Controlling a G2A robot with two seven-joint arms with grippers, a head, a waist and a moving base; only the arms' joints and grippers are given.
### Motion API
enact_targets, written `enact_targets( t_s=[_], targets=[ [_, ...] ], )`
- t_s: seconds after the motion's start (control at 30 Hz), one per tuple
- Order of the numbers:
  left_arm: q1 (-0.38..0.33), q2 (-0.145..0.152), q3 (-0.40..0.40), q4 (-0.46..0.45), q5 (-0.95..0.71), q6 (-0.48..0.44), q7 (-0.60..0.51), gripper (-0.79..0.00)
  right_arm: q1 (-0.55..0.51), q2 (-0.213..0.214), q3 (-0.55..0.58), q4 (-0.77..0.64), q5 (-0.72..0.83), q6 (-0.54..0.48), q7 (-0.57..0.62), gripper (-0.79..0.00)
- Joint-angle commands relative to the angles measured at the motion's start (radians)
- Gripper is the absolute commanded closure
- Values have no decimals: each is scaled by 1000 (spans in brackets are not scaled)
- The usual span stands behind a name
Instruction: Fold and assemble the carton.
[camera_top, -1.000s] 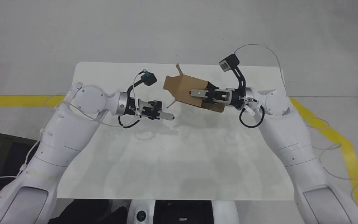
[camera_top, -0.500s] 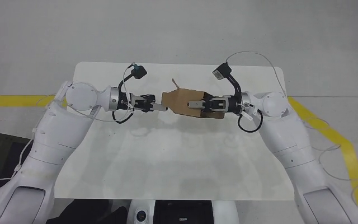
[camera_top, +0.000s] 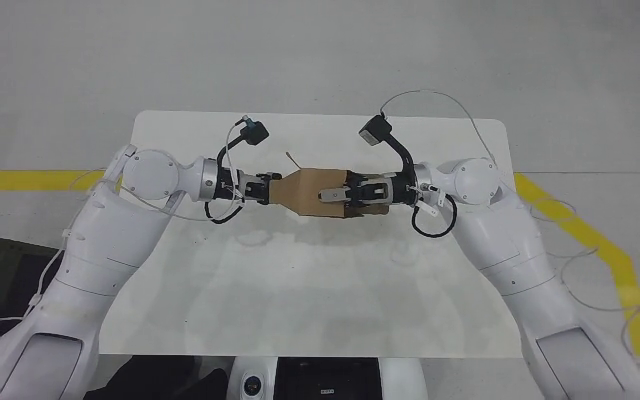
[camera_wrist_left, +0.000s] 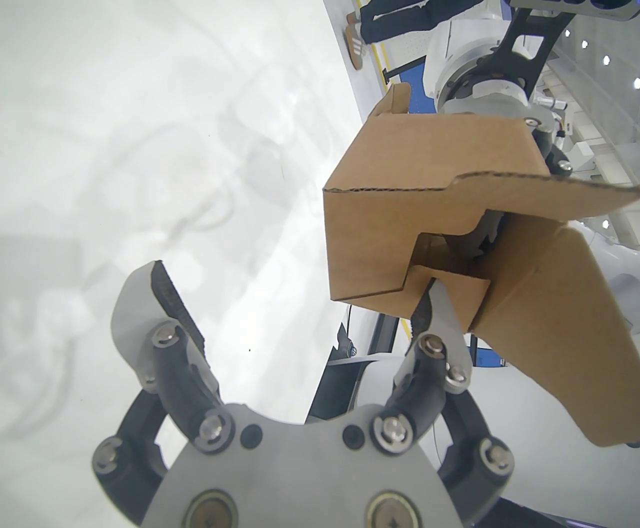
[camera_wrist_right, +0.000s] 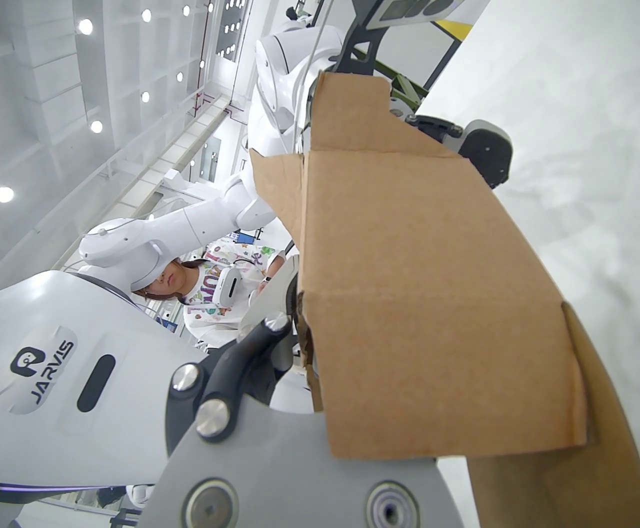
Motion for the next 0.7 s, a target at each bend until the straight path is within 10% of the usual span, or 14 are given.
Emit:
enact_targets(
  t_s=[0.0,0.67],
  targets=[
    [1,0,-1,-1,-3,0,1,-785,4,-1,-3,5,3,-1,2,0],
    [7,2,-3,-7,-11,5,-10,-785,12,-9,-20,28,0,-7,-12,0]
  ],
)
